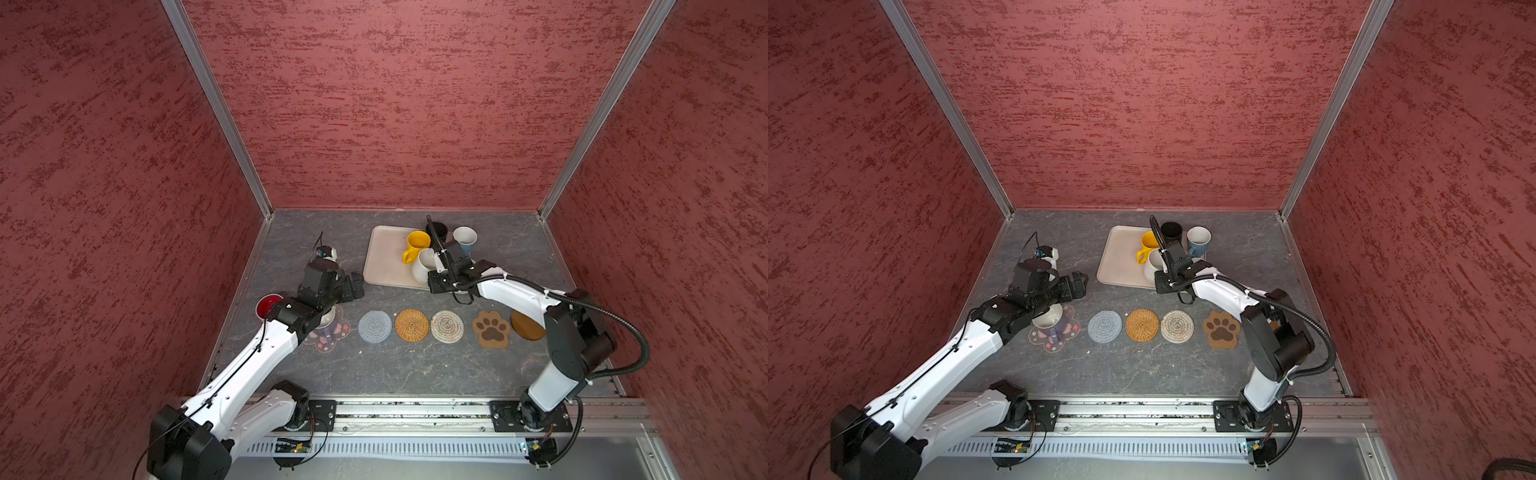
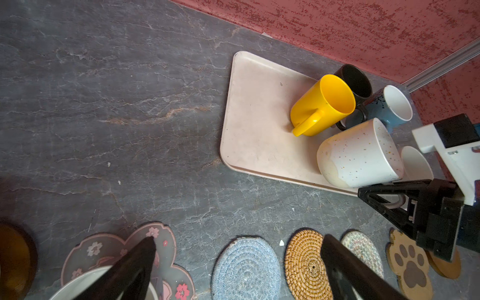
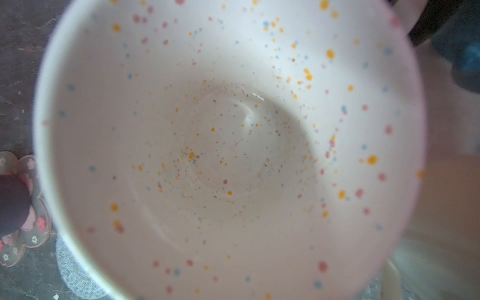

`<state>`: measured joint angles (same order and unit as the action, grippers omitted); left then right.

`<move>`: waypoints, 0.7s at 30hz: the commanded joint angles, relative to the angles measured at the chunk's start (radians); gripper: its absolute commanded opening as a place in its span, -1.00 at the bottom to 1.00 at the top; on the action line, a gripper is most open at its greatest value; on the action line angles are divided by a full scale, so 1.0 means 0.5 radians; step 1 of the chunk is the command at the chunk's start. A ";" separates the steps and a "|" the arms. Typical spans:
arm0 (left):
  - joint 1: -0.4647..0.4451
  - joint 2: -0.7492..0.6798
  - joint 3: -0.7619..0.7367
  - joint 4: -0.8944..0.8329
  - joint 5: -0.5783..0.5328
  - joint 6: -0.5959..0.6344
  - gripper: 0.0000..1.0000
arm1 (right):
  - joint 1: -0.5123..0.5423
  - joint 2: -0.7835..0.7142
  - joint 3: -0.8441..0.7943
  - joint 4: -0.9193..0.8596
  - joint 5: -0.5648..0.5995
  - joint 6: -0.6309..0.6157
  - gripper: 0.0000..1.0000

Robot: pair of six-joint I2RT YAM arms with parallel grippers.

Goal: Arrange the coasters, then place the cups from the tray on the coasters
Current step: 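Carry the speckled mug to the blue knit coaster while the left arm draws back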

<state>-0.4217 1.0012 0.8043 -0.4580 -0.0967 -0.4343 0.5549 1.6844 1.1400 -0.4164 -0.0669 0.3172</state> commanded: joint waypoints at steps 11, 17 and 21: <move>0.080 -0.032 0.251 -0.109 0.156 0.008 0.99 | 0.176 -0.257 0.053 0.071 0.017 -0.130 -1.00; 0.201 -0.123 0.264 -0.104 0.307 -0.047 0.99 | 0.301 -0.272 0.045 0.105 0.049 -0.161 -1.00; 0.290 -0.174 0.272 -0.125 0.378 -0.063 0.99 | 0.409 -0.245 0.067 0.111 0.077 -0.194 -1.00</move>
<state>-0.3031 0.9356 0.9112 -0.5037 0.0444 -0.4549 0.7231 1.5990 1.1400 -0.4480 -0.0566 0.2577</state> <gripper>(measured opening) 0.996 0.197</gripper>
